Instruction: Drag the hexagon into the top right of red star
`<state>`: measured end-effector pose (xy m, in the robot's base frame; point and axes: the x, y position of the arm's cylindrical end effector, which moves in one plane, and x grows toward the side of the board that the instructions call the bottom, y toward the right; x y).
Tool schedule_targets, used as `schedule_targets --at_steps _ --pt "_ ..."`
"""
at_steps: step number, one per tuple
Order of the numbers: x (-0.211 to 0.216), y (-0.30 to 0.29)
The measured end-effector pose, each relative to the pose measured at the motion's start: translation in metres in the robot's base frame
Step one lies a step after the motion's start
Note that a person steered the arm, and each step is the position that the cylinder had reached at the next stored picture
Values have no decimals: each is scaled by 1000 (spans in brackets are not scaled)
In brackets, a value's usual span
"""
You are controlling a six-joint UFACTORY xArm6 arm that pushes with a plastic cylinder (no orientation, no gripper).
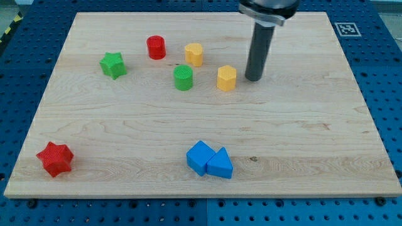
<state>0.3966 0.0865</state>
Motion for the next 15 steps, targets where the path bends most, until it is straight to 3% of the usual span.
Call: schedule_targets --at_steps 3,5,6,8,15 --pt "6 -62" --pt "42 -78" --pt "27 -81" --pt "36 -130" --pt "137 -186"
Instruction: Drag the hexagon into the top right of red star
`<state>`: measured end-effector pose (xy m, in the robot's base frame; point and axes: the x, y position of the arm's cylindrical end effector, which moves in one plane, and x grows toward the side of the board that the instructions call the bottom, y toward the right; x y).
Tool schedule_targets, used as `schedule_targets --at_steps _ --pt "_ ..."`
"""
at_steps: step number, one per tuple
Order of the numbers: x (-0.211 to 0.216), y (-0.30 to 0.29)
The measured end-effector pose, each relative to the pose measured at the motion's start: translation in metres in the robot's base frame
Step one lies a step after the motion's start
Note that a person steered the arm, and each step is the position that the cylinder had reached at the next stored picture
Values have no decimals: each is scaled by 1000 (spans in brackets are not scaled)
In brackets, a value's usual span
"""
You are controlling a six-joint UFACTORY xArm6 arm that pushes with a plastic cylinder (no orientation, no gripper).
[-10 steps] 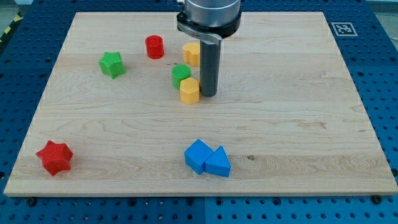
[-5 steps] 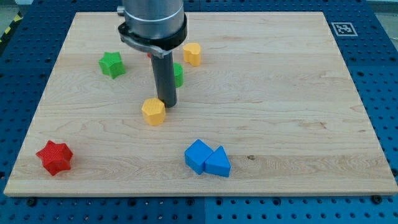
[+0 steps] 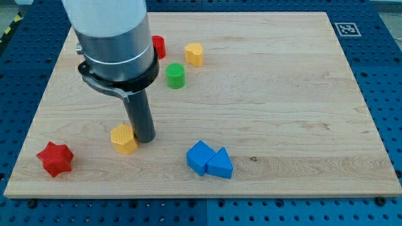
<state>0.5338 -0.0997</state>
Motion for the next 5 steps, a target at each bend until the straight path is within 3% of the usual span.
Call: schedule_targets --at_steps 5 --pt "33 -55"
